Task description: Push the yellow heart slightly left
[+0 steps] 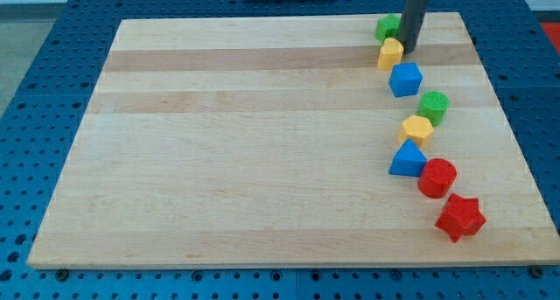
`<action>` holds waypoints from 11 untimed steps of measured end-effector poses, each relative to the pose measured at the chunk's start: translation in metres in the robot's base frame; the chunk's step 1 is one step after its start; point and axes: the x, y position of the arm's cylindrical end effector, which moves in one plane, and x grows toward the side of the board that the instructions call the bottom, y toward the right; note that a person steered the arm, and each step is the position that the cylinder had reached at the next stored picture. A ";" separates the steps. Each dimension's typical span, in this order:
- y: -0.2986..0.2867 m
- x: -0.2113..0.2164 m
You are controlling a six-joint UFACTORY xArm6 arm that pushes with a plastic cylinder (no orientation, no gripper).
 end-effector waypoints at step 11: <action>-0.168 0.062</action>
